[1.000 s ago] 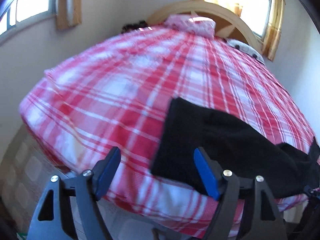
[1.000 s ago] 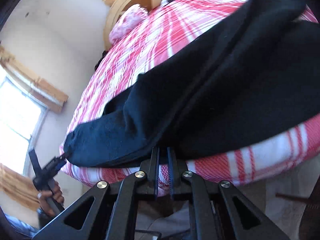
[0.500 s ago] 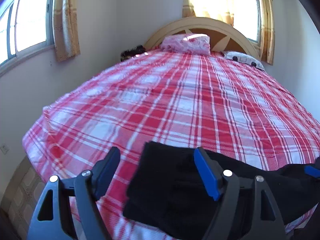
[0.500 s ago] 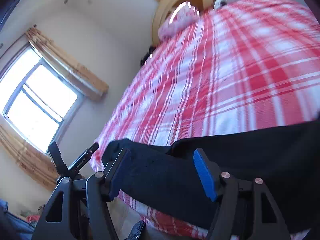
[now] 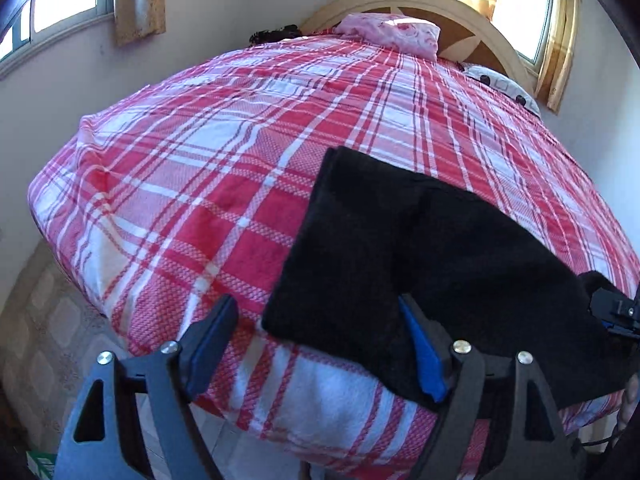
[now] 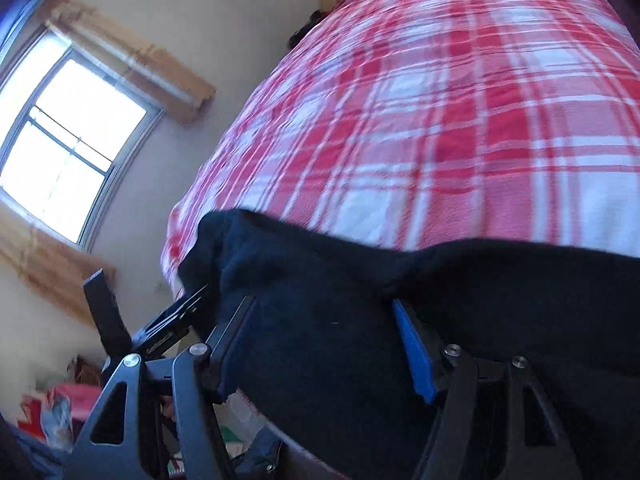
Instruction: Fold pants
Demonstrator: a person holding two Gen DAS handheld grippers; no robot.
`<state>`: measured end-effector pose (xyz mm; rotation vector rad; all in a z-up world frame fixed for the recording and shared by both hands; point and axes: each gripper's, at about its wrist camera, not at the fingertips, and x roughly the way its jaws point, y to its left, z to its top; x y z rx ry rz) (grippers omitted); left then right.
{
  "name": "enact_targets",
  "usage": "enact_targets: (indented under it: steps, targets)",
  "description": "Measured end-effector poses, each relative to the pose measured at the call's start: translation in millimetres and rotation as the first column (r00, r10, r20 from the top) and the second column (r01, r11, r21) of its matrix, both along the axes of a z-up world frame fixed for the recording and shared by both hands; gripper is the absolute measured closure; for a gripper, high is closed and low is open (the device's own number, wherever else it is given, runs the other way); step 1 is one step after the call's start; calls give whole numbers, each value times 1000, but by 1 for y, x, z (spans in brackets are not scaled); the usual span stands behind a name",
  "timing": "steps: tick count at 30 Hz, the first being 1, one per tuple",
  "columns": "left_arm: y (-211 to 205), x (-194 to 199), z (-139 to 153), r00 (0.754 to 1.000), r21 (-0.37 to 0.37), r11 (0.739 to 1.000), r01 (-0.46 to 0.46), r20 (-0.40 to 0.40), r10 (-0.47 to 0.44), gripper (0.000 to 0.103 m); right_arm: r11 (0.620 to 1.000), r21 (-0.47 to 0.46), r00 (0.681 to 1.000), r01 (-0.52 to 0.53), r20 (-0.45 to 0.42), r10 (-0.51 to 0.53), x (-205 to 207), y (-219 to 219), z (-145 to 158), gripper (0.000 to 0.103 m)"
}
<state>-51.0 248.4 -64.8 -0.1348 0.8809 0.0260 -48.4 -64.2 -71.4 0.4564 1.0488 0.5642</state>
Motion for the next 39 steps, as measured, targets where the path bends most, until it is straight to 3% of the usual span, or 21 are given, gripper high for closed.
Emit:
enact_targets:
  steps: [4,7,10,13,15,18,20,22,25,30,33,36,39]
  targets:
    - [0,3,-5,1000,6,1000,-17,-3,17,14,999,-3,999,-40,7,40,7,14,-3,34]
    - [-5,2,-6,1000,46,999,-22,3,22,12,989,149,998,23,-53,-16,23,-1,-15,34]
    - [-2,9,-6,1000,22,999,-27,-13,27,11,958,281,993,54,-113,-23,43,-6,-21,34]
    - [-3,11,-5,999,23,999,-23,-23,24,10,913,391,988,120,-136,-72,68,-27,-16,34]
    - [-4,13,-5,999,23,999,-24,-28,25,9,852,490,980,182,-166,-114,82,-46,-17,34]
    - [-4,16,-4,999,21,1000,-18,-33,19,9,782,567,965,258,-190,-180,94,-71,-23,34]
    - [-4,18,-3,999,19,1000,-14,-38,15,9,770,572,959,282,-190,-210,95,-84,-20,34]
    - [-5,20,-3,999,18,1000,-14,-38,14,9,791,557,967,254,-153,-203,87,-90,-9,34]
    - [-9,22,-2,1000,43,999,-9,-27,10,9,869,476,991,132,-87,-103,67,-77,8,34]
    - [-15,24,-1,1000,79,997,-4,-9,5,9,962,273,995,18,-95,9,50,-48,-3,34]
    - [-16,27,2,1000,87,996,-3,-3,4,9,967,249,993,-50,-92,75,54,-25,-1,34]
    - [-16,31,3,1000,93,996,-3,2,3,9,932,332,970,-143,-139,199,61,1,0,34]
    - [-16,35,1,1000,92,996,-2,-3,2,9,932,337,974,-134,-126,185,74,5,5,34]
